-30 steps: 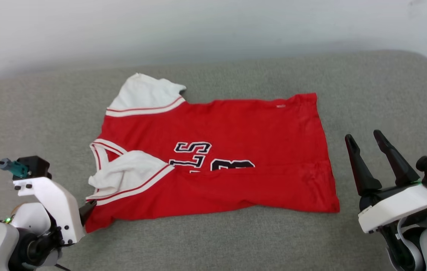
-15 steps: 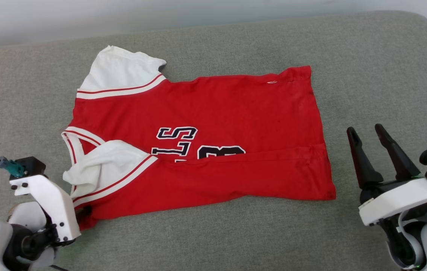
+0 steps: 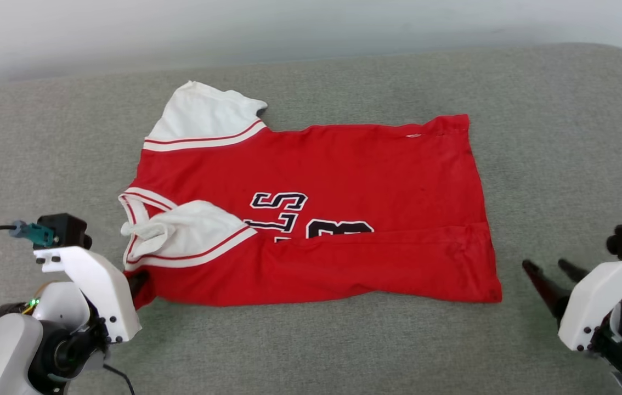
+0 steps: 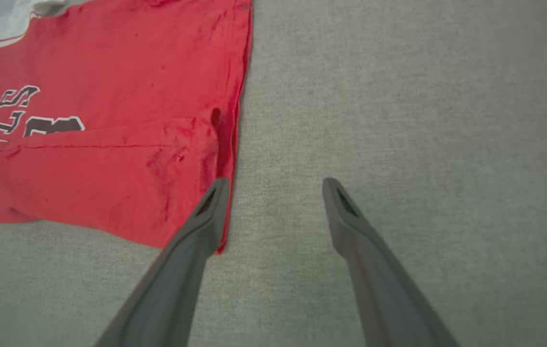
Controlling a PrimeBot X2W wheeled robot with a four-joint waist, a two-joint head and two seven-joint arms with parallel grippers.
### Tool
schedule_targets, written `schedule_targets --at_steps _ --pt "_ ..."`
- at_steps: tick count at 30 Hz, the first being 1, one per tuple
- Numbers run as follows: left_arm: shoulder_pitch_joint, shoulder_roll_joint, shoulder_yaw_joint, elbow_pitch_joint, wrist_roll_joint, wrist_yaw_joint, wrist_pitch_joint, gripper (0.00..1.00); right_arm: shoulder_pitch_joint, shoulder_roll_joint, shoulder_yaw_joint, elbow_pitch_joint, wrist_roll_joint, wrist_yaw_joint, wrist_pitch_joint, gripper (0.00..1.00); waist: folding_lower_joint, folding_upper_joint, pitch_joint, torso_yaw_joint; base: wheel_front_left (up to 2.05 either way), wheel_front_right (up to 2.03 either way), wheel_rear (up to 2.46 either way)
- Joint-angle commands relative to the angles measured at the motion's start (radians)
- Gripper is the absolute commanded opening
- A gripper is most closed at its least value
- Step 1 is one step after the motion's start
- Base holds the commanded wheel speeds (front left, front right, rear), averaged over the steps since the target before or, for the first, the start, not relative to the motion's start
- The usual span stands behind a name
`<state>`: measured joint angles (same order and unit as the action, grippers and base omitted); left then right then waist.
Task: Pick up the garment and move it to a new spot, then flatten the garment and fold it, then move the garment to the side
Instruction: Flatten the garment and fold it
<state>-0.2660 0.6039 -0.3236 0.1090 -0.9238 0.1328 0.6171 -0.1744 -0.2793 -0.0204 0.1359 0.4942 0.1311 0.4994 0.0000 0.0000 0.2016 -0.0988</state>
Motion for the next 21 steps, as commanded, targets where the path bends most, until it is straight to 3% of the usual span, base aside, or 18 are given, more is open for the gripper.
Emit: schedule_targets --at_steps 1,4,12,13,14,15,21 --pt "-0.011 0.003 -0.002 -0.02 0.01 0.005 -0.006 0.0 0.002 -0.004 0.01 0.002 0.011 -0.001 0.048 1.0 0.0 0.0 0.003 0.013 0.0 0.0 0.0" --pt "-0.019 0.003 -0.007 -0.062 0.022 0.009 -0.011 0.0 -0.013 -0.001 0.022 0.009 0.025 -0.001 0.144 1.0 0.0 0.0 0.017 0.03 0.0 0.0 0.0" --pt "-0.03 -0.009 -0.022 -0.104 0.032 0.014 -0.012 0.0 -0.082 0.036 0.101 0.128 0.061 -0.001 0.231 1.0 0.0 0.0 0.059 0.055 0.0 0.0 0.0" --pt "-0.03 -0.011 -0.024 -0.103 0.03 0.013 -0.013 0.0 -0.083 0.041 0.112 0.148 0.066 -0.001 0.243 0.94 0.0 0.0 0.061 0.057 0.0 0.0 0.0" --pt "-0.029 -0.012 -0.025 -0.102 0.029 0.012 -0.014 0.0 -0.086 0.047 0.124 0.165 0.075 0.0 0.256 0.39 0.0 0.0 0.062 0.059 0.0 0.0 0.0" --pt "-0.027 -0.018 -0.024 -0.096 0.023 0.011 -0.017 0.0 -0.095 0.046 0.143 0.185 0.085 0.0 0.259 0.0 0.0 0.0 0.06 0.062 0.0 0.0 0.0" --pt "-0.008 -0.035 -0.014 -0.076 0.008 0.008 -0.042 0.0 -0.13 0.007 0.161 0.186 0.111 0.0 0.217 0.0 0.0 0.0 0.033 0.063 0.0 0.0 0.0"
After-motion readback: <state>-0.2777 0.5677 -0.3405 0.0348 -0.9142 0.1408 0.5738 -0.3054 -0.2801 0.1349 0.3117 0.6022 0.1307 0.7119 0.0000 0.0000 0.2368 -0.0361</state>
